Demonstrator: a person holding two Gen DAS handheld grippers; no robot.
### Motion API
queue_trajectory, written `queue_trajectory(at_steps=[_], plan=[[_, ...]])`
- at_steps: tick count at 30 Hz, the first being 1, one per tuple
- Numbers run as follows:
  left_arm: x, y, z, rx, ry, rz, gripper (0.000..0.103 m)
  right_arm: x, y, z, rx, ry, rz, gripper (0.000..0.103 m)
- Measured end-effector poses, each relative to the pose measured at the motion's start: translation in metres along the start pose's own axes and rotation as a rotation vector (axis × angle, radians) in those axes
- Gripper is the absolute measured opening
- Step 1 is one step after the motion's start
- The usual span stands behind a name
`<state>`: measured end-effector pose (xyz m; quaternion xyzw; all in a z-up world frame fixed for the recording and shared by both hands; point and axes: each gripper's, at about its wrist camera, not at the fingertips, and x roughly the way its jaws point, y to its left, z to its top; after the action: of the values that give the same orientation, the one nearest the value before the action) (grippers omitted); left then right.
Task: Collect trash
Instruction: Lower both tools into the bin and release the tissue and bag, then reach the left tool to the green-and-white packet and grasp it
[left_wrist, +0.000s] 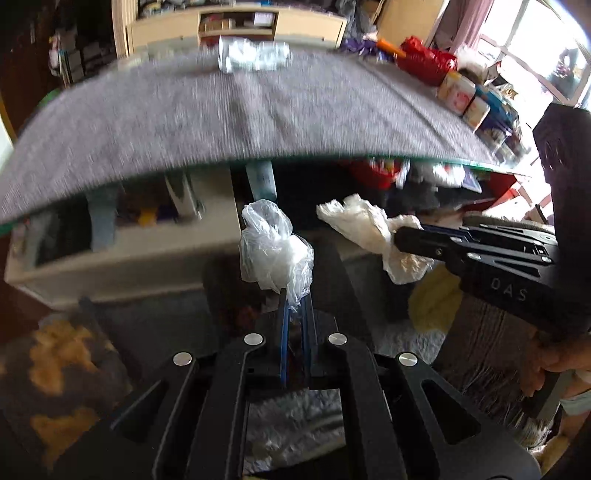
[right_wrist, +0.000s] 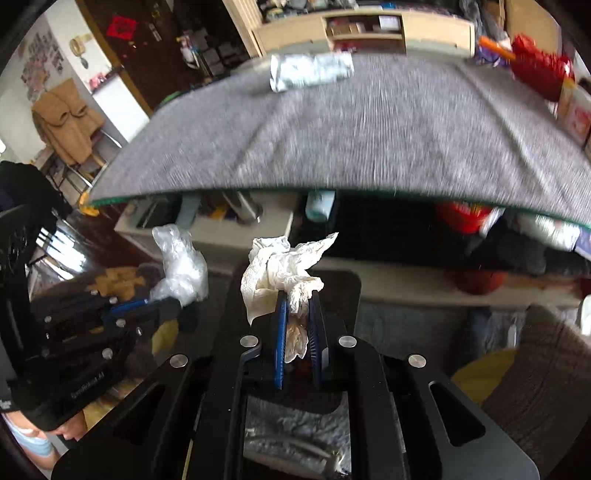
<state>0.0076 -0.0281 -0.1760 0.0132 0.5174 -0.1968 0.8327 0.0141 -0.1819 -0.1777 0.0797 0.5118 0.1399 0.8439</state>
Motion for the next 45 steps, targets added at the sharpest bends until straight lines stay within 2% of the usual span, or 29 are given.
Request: queue_trajectory(at_steps=[6,14,19,21,22,25,28,30,31,33,35,39,45], plan=[[0.040,0.008,-0.021,-0.034,0.098,-0.029,0.004,0.039,-0.005,-0.017,0.042,0.105,0.008,0.013],[0.067,0.012,-0.030,-0.038,0.166,-0.048,0.005,0.064,-0.010,-0.026,0.084,0.157,0.034,0.015],[0.072,0.012,-0.034,-0.039,0.185,-0.050,0.010,0.070,-0.013,-0.023,0.108,0.168,0.049,0.016],[0.073,0.013,-0.034,-0.043,0.190,-0.049,0.017,0.071,-0.015,-0.022,0.115,0.170,0.051,0.017],[0.074,0.013,-0.033,-0.045,0.191,-0.047,0.019,0.072,-0.016,-0.021,0.120,0.169,0.050,0.021],[0.073,0.015,-0.033,-0.051,0.188,-0.039,0.030,0.070,-0.018,-0.021,0.127,0.149,0.041,0.046],[0.071,0.018,-0.031,-0.058,0.179,-0.028,0.041,0.069,-0.021,-0.018,0.135,0.144,0.034,0.049],[0.067,0.021,-0.029,-0.061,0.167,-0.016,0.053,0.067,-0.023,-0.016,0.141,0.137,0.027,0.062],[0.064,0.022,-0.028,-0.064,0.160,-0.009,0.056,0.065,-0.024,-0.015,0.143,0.129,0.019,0.072],[0.059,0.024,-0.025,-0.068,0.147,0.002,0.071,0.058,-0.026,-0.011,0.146,0.111,0.008,0.081],[0.051,0.027,-0.020,-0.070,0.124,0.016,0.080,0.052,-0.028,-0.006,0.148,0.096,-0.003,0.091],[0.032,0.029,-0.007,-0.070,0.081,0.035,0.094,0.032,-0.030,0.008,0.144,0.054,-0.016,0.095],[0.003,0.026,0.023,-0.053,0.020,0.045,0.095,0.001,-0.032,0.041,0.130,-0.021,-0.013,0.099]])
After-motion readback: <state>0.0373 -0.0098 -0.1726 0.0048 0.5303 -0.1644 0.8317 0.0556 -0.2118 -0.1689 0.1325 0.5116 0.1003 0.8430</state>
